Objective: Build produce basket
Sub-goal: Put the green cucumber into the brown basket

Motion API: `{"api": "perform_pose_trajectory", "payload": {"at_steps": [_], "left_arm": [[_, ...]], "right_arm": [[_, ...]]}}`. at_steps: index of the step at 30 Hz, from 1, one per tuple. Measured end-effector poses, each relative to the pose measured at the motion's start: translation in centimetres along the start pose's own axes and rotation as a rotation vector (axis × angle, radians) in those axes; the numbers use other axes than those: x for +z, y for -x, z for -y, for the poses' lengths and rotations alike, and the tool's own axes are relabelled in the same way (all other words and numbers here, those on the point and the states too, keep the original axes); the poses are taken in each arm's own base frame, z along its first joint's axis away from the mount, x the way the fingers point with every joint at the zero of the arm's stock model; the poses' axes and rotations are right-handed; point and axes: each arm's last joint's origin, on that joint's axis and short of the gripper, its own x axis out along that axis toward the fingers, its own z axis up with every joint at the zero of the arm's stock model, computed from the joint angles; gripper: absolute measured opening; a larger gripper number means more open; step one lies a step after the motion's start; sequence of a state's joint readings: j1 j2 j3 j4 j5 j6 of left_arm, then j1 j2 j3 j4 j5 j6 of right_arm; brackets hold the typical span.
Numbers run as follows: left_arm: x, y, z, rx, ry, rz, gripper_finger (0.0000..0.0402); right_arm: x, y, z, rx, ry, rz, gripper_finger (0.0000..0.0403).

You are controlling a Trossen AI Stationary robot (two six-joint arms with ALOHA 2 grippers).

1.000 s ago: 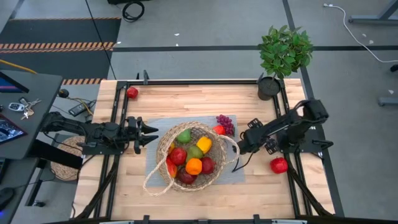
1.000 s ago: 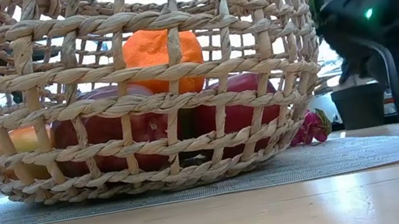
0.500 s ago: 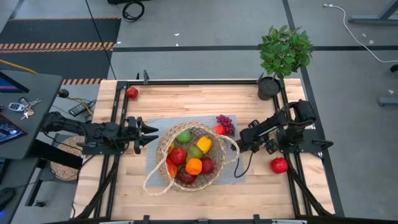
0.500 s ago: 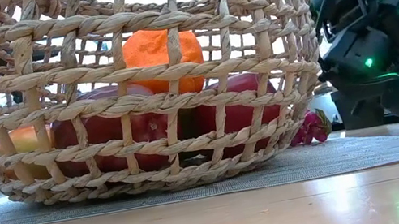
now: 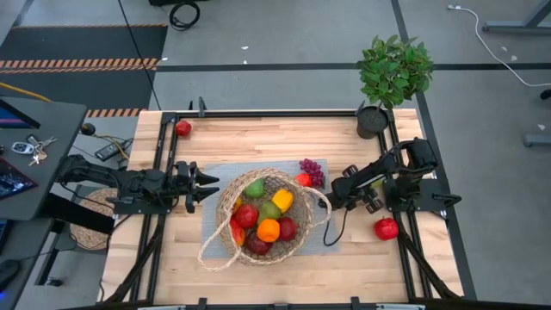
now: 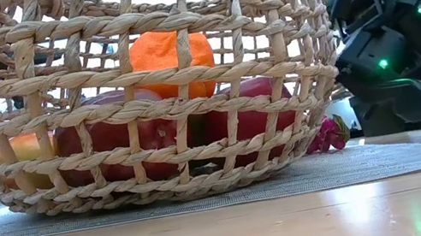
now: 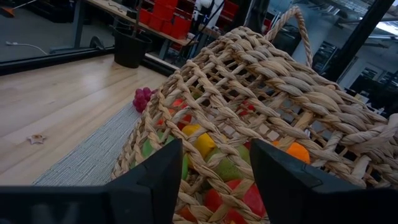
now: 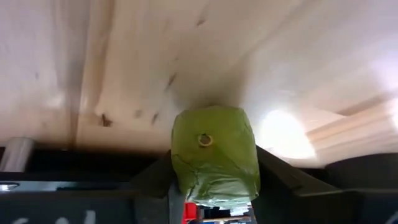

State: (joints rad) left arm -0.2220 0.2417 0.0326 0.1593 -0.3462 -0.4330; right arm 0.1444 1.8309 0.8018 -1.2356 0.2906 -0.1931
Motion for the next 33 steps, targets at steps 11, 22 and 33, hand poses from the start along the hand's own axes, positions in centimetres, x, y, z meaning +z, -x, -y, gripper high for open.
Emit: {"api": "perform_pose_trajectory", "payload": {"at_steps": [11,22,33], "left_arm": [[0.0,0.0,0.0,0.0,0.0,0.0,0.0194],[0.0,0.0,0.0,0.0,0.0,0.0,0.0194],[0.0,0.0,0.0,0.0,0.0,0.0,0.0195]], "right_arm": [[-0.3,4.8,0.6,-0.036,-0.085,-0.011,0.0139],[-1.4,13.2,-2.7,-0.004,-0.124,0.222,0.0139],[-5.4,15.4,-6.0,-0.033,-0.167,0.411,0.014]]}}
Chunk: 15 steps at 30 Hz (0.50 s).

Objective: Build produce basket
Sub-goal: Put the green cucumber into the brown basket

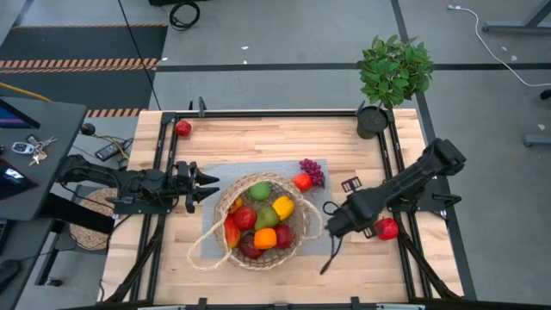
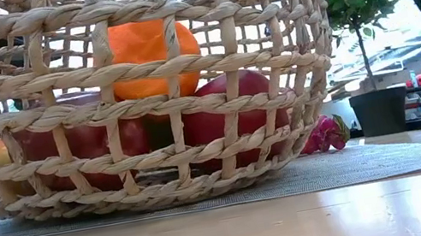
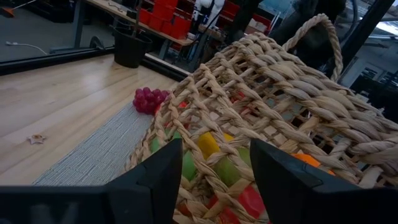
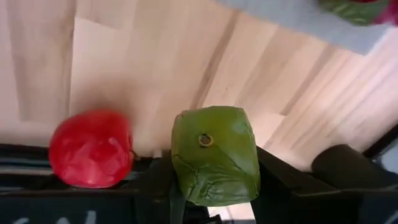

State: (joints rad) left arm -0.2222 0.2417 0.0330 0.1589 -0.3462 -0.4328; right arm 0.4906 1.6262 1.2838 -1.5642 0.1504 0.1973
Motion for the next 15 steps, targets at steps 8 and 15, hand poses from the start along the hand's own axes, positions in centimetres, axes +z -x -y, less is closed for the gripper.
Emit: {"api": "perform_pose_trajectory", "payload": {"at_steps": [8,15], "left_arm": [[0.0,0.0,0.0,0.0,0.0,0.0,0.0197],[0.0,0.0,0.0,0.0,0.0,0.0,0.0196]], "right_arm": [[-3.1,4.2,0.4,-0.145,-0.145,0.258,0.0143],[-5.7,8.0,2.4,-0.32,-0.425,0.599,0.0143]]}}
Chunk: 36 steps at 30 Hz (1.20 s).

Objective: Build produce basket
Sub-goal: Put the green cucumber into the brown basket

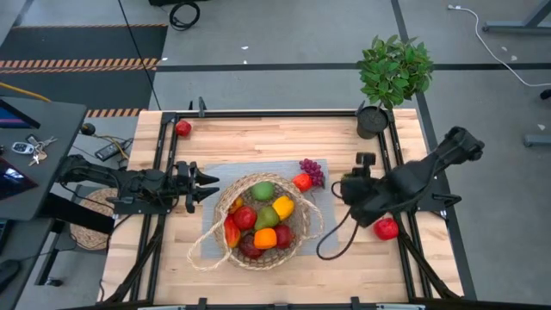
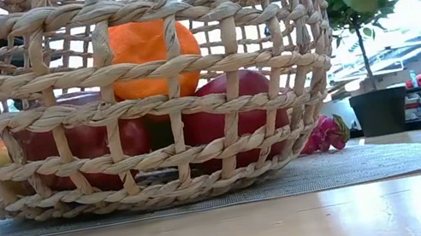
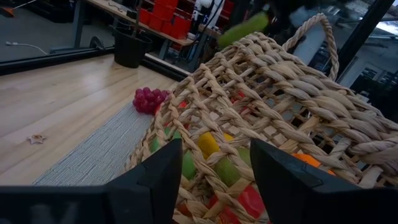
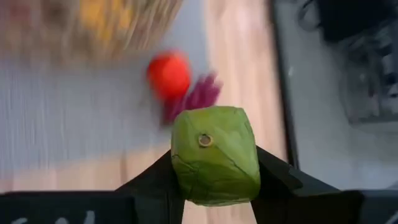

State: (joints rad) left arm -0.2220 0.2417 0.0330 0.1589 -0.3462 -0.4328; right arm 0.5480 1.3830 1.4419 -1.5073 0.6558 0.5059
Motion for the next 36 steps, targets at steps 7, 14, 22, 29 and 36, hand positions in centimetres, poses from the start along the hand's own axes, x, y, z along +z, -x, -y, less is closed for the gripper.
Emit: {"api": "perform_pose_trajectory", "payload": {"at_steps": [7,14,22,29,36], "left_arm": [[0.0,0.0,0.0,0.0,0.0,0.0,0.0195],[0.0,0.0,0.0,0.0,0.0,0.0,0.0193],[0.0,0.0,0.0,0.0,0.0,0.0,0.0198],[0.0,0.0,0.0,0.0,0.0,0.0,0.0194],[0.0,0.0,0.0,0.0,0.0,0.0,0.0196]], "right_arm": [[2.1,2.9,2.7,-0.06,-0.305,0.37,0.0143],[4.7,5.5,4.6,0.029,-0.475,0.684,0.0143],[6.9,6.6,6.0,0.1,-0.473,0.884,0.0143],[9.3,6.5,5.3,0.24,-0.522,1.036,0.0143],[12.8,4.7,2.6,0.271,-0.508,1.143,0.0143]]}}
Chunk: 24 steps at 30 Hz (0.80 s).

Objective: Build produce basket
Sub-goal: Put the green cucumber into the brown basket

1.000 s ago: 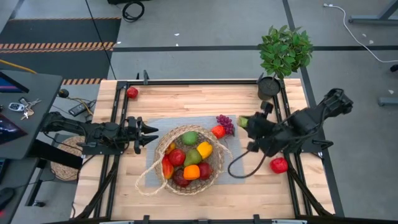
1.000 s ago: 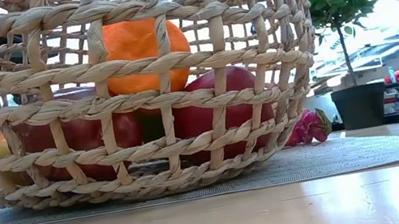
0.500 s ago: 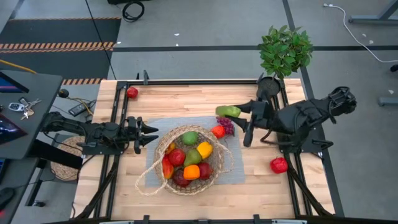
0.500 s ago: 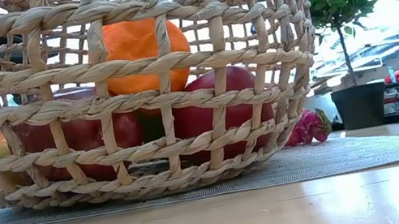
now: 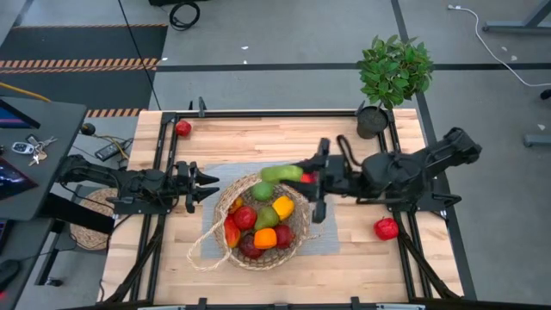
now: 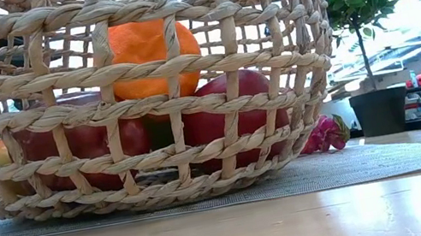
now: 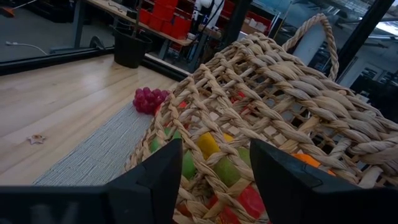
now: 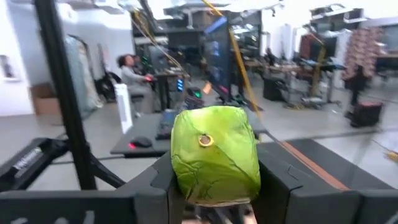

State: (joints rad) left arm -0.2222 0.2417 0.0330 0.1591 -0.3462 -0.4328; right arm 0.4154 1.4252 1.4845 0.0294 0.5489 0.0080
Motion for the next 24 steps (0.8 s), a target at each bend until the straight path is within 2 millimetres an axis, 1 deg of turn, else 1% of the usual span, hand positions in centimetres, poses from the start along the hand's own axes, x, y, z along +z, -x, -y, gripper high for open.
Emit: {"api": "perform_pose_trajectory", "payload": {"at_steps": [6,15,18,24], "left_arm": [[0.0,0.0,0.0,0.0,0.0,0.0,0.0193],[0.0,0.0,0.0,0.0,0.0,0.0,0.0196],[0.0,0.0,0.0,0.0,0.0,0.0,0.0193],[0.0,0.0,0.0,0.0,0.0,0.0,0.0197]], "right_arm": [[-1.5,-2.5,-0.7,0.062,-0.04,0.046,0.0143],[-3.6,-5.1,-1.9,0.075,-0.095,0.107,0.0143],[-4.2,-5.6,-2.2,0.069,-0.104,0.121,0.0143],[-4.2,-5.8,-2.1,0.045,-0.12,0.132,0.0143]]}}
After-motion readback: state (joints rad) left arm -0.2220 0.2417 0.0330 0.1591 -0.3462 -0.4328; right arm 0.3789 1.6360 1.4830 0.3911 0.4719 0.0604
